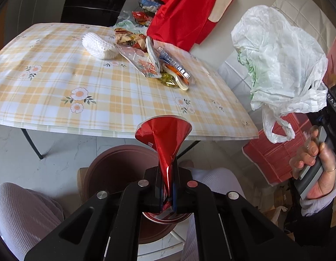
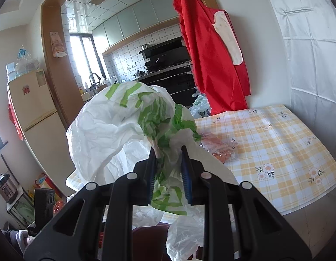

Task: Collect trash
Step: 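Move the left tool over the bin and open it to drop the can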

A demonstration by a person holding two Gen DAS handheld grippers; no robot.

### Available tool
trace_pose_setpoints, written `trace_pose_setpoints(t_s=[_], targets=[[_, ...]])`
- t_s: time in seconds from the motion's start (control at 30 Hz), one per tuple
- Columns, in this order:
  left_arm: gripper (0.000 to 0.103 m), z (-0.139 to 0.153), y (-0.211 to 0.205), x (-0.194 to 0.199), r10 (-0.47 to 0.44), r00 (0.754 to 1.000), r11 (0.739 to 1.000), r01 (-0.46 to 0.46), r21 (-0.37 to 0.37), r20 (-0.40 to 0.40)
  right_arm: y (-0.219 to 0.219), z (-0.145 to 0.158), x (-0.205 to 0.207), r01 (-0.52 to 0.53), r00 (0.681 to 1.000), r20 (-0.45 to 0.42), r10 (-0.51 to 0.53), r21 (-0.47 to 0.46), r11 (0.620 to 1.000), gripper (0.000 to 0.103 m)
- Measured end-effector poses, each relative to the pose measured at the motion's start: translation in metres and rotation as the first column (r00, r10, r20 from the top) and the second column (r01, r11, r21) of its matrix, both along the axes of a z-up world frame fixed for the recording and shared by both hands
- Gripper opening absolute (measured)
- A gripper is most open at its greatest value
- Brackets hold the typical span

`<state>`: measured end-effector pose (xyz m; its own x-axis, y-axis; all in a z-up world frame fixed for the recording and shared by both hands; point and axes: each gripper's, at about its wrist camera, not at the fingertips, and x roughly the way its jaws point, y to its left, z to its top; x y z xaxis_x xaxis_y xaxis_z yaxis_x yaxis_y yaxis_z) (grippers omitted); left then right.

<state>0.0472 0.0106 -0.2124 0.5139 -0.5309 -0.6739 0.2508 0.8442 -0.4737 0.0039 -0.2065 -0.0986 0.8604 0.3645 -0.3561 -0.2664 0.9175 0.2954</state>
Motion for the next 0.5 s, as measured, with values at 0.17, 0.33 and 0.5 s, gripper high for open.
trace_pose_setpoints(t_s=[0.17,0.33,0.5], targets=[[0.006,-0.013,-0.01,0.007,-0.027,0.999,0.999,0.027,0.018,-0.042,-0.003,-0.01,0.006,-0.009,1.0,-0.027,0.009,0.009,1.0,0.024],[0.006,-0.023,-0.013,0.015,-0.046,0.996,0.999,0.048,0.02,-0.078,0.0,-0.023,0.014,-0.027,0.997,-0.068,0.028,0.013,1.0,0.024],[0.025,-0.028,-0.012,0.018,-0.054,0.994,0.998,0.054,0.008,-0.09,0.007,-0.03,0.02,-0.052,0.994,-0.09,0.053,0.014,0.999,0.024]])
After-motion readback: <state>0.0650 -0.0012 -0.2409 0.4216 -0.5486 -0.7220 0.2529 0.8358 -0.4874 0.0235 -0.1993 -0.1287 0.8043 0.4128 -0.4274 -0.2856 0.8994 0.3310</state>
